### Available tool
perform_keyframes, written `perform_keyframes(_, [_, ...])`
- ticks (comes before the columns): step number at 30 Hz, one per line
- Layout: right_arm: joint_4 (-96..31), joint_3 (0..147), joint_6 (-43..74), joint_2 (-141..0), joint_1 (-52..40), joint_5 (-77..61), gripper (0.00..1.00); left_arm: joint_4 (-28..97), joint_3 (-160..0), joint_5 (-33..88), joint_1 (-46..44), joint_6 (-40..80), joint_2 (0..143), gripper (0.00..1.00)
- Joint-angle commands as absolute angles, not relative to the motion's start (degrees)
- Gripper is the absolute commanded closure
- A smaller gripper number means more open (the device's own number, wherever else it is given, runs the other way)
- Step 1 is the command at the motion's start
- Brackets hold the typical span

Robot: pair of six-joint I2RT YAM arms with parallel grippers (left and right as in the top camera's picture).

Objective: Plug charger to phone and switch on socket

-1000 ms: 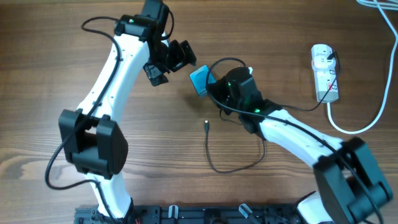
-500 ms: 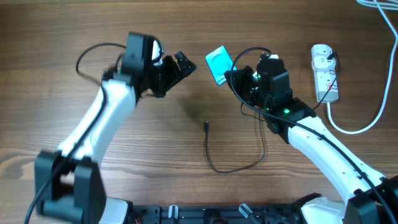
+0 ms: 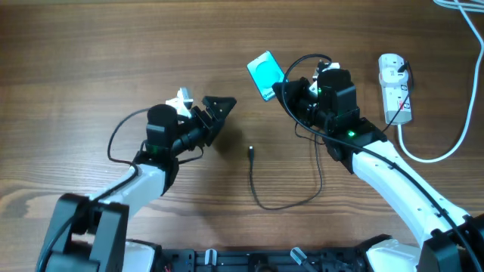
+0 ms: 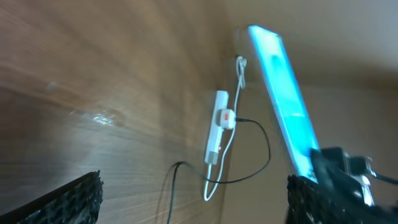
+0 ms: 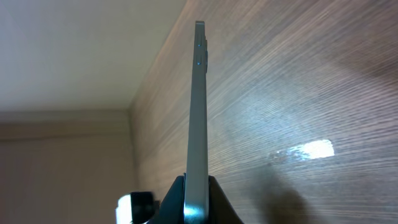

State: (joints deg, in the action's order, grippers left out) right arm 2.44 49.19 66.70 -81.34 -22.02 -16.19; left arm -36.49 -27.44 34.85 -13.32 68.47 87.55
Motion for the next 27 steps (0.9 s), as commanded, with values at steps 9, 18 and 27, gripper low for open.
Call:
perform_keyframes(9, [11.3, 46.4, 64.7, -80.5, -21.9, -22.1, 0.96, -52.1, -27.0, 35.5, -13.5, 78.3, 93.7, 0.0])
perform_keyframes(18, [19.4, 45.2, 66.2, -85.1, -23.5, -27.1, 0.96, -57.7, -27.0, 28.1, -16.0, 83.4, 93.9, 0.0])
perform_keyframes(27, [23.3, 45.2, 67.7, -89.3, -26.9, -28.4, 0.96, -59.5, -27.0, 25.1, -16.0, 83.4, 93.9, 0.0])
